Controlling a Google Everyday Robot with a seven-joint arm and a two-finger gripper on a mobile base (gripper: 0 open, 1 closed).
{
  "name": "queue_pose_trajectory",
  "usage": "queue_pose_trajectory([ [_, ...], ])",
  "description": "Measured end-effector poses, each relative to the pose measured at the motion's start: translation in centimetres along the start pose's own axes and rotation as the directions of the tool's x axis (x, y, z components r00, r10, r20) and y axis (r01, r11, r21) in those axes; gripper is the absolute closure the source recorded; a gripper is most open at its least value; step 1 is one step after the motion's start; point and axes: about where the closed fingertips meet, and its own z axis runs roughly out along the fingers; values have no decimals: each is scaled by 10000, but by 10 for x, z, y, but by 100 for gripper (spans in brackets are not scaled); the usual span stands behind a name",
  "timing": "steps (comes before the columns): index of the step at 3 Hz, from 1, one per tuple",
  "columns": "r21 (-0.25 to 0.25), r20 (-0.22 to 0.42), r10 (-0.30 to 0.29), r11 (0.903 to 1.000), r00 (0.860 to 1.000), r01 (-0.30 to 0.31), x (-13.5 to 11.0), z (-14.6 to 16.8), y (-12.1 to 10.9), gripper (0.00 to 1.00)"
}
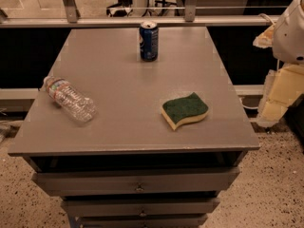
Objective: Pick sponge
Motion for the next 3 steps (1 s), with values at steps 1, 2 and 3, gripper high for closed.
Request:
queue_pose_trajectory([
  [1,4,7,0,10000,10000,0,0,0,0,0],
  [2,164,1054,87,9998,9944,-105,-10,27,-21,0],
  [3,-69,2434,576,9983,9682,-576,-20,68,-44,0],
])
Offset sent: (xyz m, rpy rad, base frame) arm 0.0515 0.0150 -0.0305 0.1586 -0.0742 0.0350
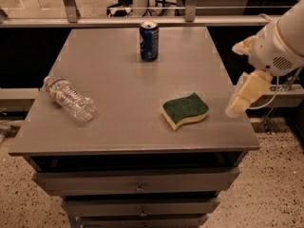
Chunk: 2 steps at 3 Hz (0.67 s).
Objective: Pick sponge
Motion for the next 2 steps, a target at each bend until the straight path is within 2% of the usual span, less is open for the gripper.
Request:
queue_pose_trajectory([
  [1,-582,1134,1104,9928,9874,-1043,8,39,-6,0],
  [2,-1052,1649,1647,9833,9725,-1487,9,60,2,0],
])
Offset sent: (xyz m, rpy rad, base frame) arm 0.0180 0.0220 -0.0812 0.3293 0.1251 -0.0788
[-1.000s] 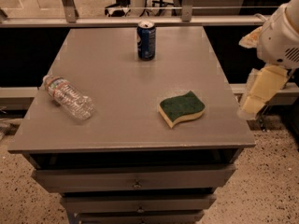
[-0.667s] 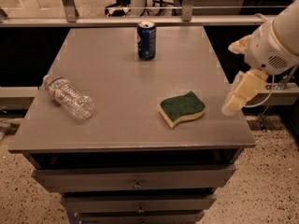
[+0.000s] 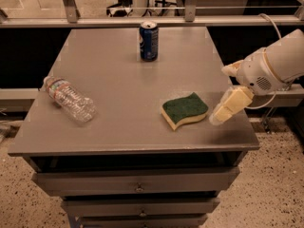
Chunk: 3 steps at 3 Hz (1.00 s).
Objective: Pick sponge
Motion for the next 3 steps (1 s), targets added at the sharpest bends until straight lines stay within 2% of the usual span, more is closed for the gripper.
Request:
queue_pose_trajectory([
  [1,-315,402,207,9993,9990,-195,3,20,9,0],
  [2,-347,603,209,9992,9980,-188,2,34,16,16],
  [3,-276,718,236,9994,9971,-216,0,41,18,40],
])
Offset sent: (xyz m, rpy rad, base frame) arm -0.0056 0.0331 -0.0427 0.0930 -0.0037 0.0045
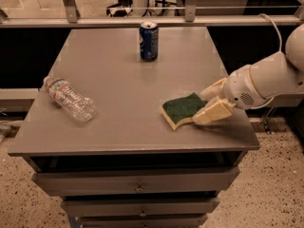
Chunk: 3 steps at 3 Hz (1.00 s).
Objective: Pick sponge
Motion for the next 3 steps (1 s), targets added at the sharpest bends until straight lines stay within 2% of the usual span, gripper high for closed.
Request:
queue_pose_trajectory([
  [2,413,382,22,9991,9993,-38,-17,-15,-10,87],
  [3,703,791,-6,9975,9969,-50,-33,-35,-21,100],
])
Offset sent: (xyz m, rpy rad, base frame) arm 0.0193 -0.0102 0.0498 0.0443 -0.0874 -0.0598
